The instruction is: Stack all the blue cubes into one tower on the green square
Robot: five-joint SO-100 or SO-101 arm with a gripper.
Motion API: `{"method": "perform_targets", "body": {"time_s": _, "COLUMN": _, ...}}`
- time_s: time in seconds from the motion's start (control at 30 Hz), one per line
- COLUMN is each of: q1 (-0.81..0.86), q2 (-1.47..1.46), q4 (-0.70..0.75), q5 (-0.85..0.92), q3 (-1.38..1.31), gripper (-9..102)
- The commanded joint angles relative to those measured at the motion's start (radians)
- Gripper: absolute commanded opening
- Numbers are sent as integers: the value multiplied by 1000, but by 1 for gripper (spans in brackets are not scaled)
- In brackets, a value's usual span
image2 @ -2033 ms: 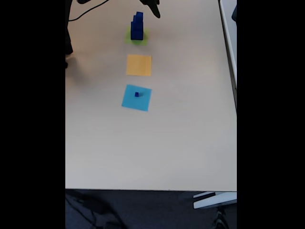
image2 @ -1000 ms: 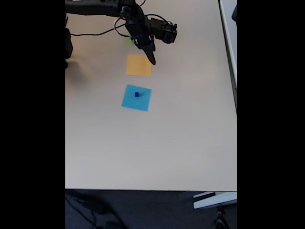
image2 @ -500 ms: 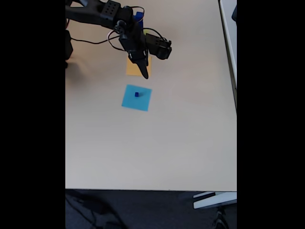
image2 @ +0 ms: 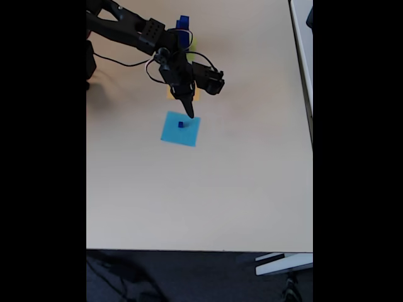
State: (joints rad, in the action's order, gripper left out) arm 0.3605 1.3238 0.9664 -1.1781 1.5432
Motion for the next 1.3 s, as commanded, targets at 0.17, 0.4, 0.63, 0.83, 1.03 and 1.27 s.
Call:
{"method": "perform_targets", "body": {"time_s": 0.17, "q1": 40, "q2": 2, "q4": -61, "q5": 25, "q3": 38, "gripper": 26}}
{"method": "perform_targets", "body": {"time_s": 0.4, "q1": 58, "q2": -23, "q4": -132, "q5": 29, "q3": 83, "gripper": 26}}
{"method": "perform_targets", "body": {"time_s": 0.63, "q1": 71, "q2": -26, "q4": -133, "q5": 38, "q3": 95, "gripper": 24}}
{"method": "perform_targets", "body": {"time_s": 0.83, "q1": 83, "q2": -34, "q4": -133, "q5": 52, "q3": 97, "gripper": 22}}
{"method": "perform_targets", "body": {"time_s": 1.03, "q1": 97, "q2": -44, "q4": -129, "q5": 67, "q3": 95, "gripper": 18}}
{"method": "perform_targets", "body": {"time_s": 1.27, "q1": 104, "q2": -55, "q4": -130, "q5": 74, "q3": 91, "gripper": 16}}
